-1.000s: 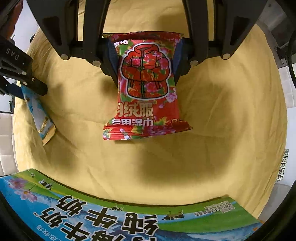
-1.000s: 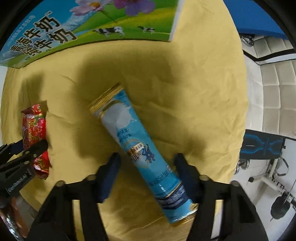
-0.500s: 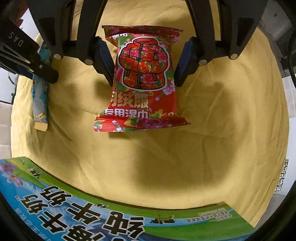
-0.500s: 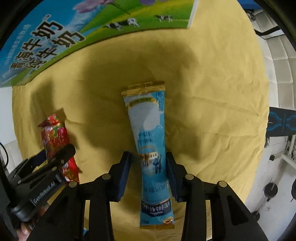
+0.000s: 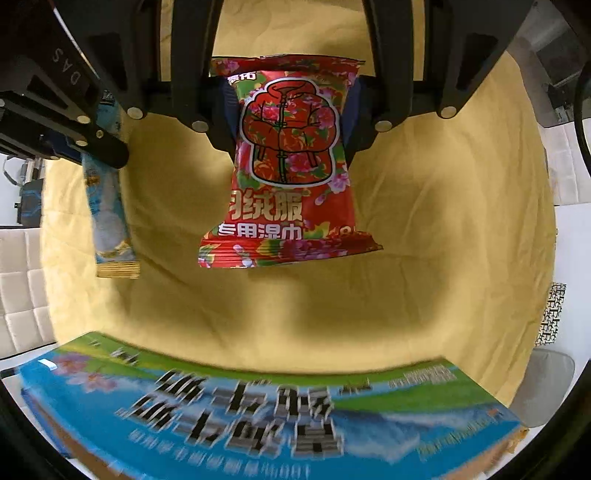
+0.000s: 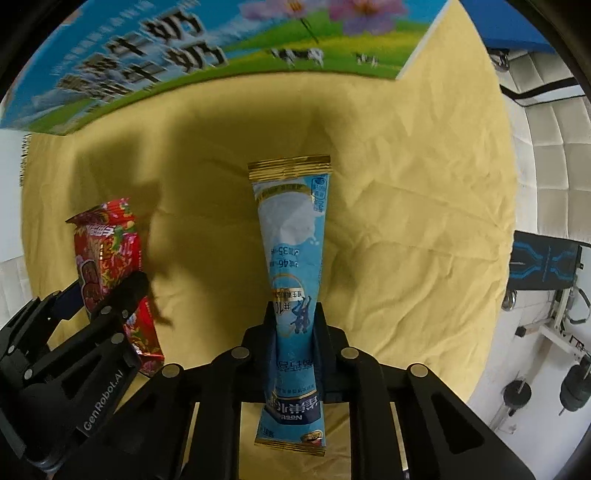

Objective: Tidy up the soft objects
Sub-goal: 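Carry the red bag and drink pouch into the box and release both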

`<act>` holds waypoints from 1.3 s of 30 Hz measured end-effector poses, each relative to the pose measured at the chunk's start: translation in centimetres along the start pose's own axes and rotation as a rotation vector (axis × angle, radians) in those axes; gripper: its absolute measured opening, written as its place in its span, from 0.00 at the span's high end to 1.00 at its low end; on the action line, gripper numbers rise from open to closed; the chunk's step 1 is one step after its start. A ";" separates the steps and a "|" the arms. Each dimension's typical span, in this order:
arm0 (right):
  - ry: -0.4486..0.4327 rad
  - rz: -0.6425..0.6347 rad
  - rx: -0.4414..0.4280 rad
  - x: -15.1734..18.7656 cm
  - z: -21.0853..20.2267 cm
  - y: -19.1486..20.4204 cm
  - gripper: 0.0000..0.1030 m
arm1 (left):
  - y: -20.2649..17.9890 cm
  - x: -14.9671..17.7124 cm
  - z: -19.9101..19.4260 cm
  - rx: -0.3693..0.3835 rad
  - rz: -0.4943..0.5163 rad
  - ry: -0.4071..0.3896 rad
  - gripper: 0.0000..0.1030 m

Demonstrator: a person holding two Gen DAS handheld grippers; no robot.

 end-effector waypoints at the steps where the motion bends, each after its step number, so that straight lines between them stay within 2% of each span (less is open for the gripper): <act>1: -0.010 -0.005 -0.009 0.4 -0.7 0.1 0.85 | 0.0 -0.1 -0.6 0.012 -0.002 -0.007 0.59; 4: -0.039 -0.012 -0.044 1.6 -3.0 0.3 0.85 | 0.0 -0.8 -3.2 0.043 -0.011 -0.041 0.59; 12: -0.141 -0.041 -0.114 1.9 -10.2 1.3 0.85 | 1.9 -4.3 -11.1 0.112 -0.021 -0.164 0.59; 14: -0.169 -0.047 -0.133 0.9 -12.3 0.5 0.85 | 2.1 -5.5 -12.7 0.124 -0.015 -0.190 0.59; 18: -0.215 -0.052 -0.182 -2.3 -16.2 1.5 0.85 | 3.1 -6.8 -16.7 0.140 -0.008 -0.239 0.59; 21: -0.259 -0.048 -0.199 -4.3 -18.6 2.3 0.85 | 3.3 -8.6 -17.7 0.145 -0.020 -0.251 0.59; 27: -0.316 0.034 -0.261 -8.8 -20.9 3.0 0.85 | 5.6 -13.6 -16.8 0.171 -0.098 -0.207 0.59; 33: -0.340 0.150 -0.294 -15.0 -19.2 1.8 0.85 | 8.3 -17.4 -13.3 0.214 -0.229 -0.107 0.59; 39: -0.336 0.250 -0.306 -19.3 -16.3 1.3 0.85 | 9.8 -18.6 -8.9 0.277 -0.361 0.020 0.59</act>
Point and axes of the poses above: each gripper's, at about its wrist camera, not at the fingertips, and z roughly the way its jaws point, y to its left, x to its underside, the point moved 5 cm from there along z, roughly the way its jaws point
